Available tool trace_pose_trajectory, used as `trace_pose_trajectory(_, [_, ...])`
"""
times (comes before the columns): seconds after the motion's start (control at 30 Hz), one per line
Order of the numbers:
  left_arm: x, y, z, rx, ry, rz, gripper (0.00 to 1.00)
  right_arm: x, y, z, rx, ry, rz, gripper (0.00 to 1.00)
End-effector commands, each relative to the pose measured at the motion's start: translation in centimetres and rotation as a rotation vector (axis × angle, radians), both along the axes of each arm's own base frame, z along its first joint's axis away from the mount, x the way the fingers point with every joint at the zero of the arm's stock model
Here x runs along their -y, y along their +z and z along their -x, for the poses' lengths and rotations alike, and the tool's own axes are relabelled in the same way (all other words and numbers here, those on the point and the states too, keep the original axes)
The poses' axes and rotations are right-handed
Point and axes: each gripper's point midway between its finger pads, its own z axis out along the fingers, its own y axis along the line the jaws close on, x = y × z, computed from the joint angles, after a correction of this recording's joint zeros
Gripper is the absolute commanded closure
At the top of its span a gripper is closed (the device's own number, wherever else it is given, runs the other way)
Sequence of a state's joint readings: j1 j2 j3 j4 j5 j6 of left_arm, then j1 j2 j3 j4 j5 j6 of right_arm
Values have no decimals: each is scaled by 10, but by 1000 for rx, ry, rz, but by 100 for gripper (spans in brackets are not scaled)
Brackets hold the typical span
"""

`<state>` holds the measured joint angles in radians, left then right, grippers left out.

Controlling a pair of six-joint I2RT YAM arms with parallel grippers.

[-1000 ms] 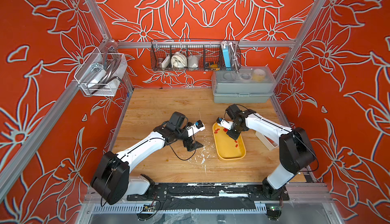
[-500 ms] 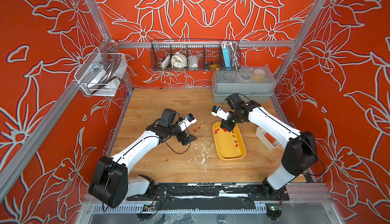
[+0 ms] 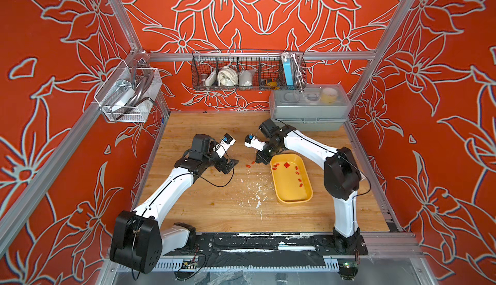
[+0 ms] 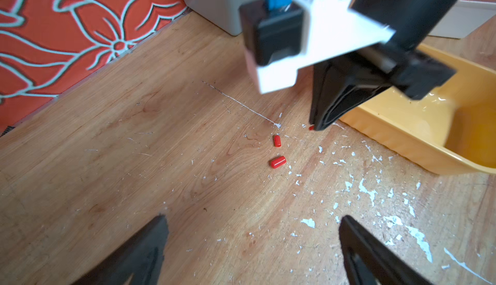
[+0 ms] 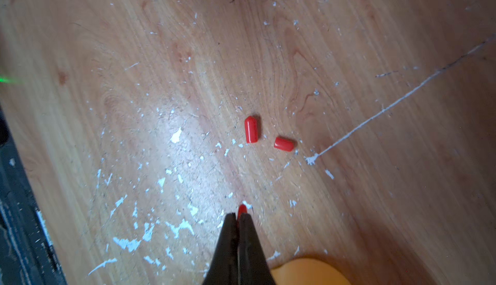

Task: Take the screw protection sleeves out of the storage box
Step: Place the screw protection sleeve at the center of the board.

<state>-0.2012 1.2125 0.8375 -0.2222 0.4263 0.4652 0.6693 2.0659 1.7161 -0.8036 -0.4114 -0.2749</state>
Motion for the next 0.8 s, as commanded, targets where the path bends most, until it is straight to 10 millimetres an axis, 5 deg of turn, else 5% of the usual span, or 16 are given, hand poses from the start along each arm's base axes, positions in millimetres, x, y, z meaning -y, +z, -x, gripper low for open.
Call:
trace_pose_trajectory(0.0, [-2,9,1,37,6,9,2,-6,-15,-15,1,-53,45,100])
trace_pose_trajectory(0.43, [1,9,5,41,-19,13,2,-33,-54,-40,-60,-83,54,97])
trace_pose_trajectory(0.77, [3,8,8,36,-38,19,2,-37,-58,-48,-68,-87,64,84])
